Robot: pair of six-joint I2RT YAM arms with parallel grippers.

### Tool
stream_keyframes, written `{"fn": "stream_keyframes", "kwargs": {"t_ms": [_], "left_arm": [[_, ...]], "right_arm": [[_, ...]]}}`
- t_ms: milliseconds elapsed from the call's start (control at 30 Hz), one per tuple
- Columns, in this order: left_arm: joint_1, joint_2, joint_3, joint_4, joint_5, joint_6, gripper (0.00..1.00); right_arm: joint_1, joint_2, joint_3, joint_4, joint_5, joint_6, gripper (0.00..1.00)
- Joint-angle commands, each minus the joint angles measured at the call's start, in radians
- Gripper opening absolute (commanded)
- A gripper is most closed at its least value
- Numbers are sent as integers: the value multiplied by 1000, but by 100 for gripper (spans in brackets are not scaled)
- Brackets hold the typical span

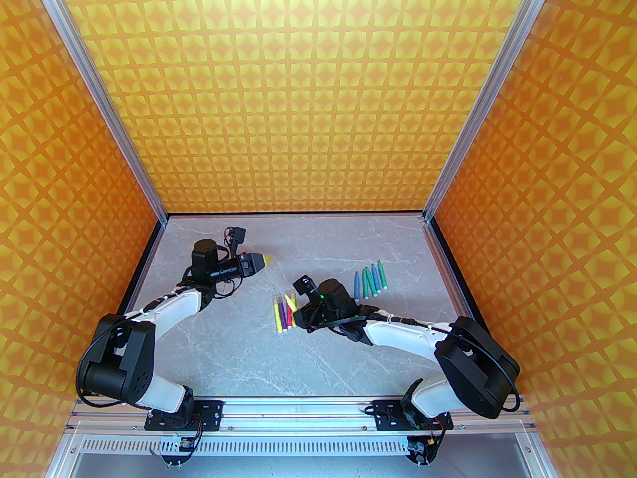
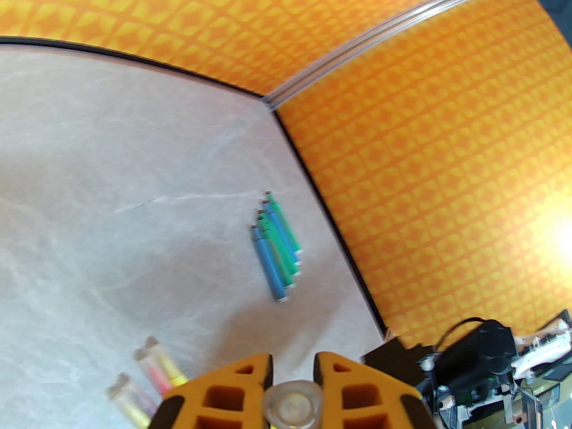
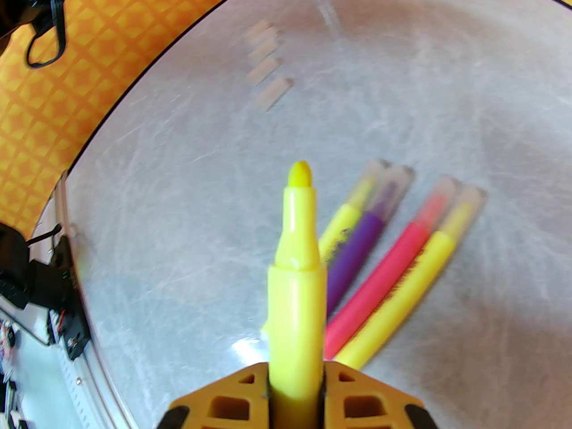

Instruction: Open the pen caps

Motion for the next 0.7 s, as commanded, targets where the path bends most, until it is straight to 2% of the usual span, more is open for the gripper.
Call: {"fn": "stream_keyframes", "kwargs": {"t_ms": [0,100,300,667], "left_arm": [[3,-27,63,-315,-122,162,0],[2,-17,102,-481,-193,247,0],[-3,32,171,-696,-312,349,0],[-22,184,257,-876,-522,394,0]], "right_arm": [[-5,-19,22,-61,171,18,0],[-24,-17,28,-75,273,46,0],[-71,6,50,-109,449,105,0],[-160,102,133,-214,627,145,0]]}}
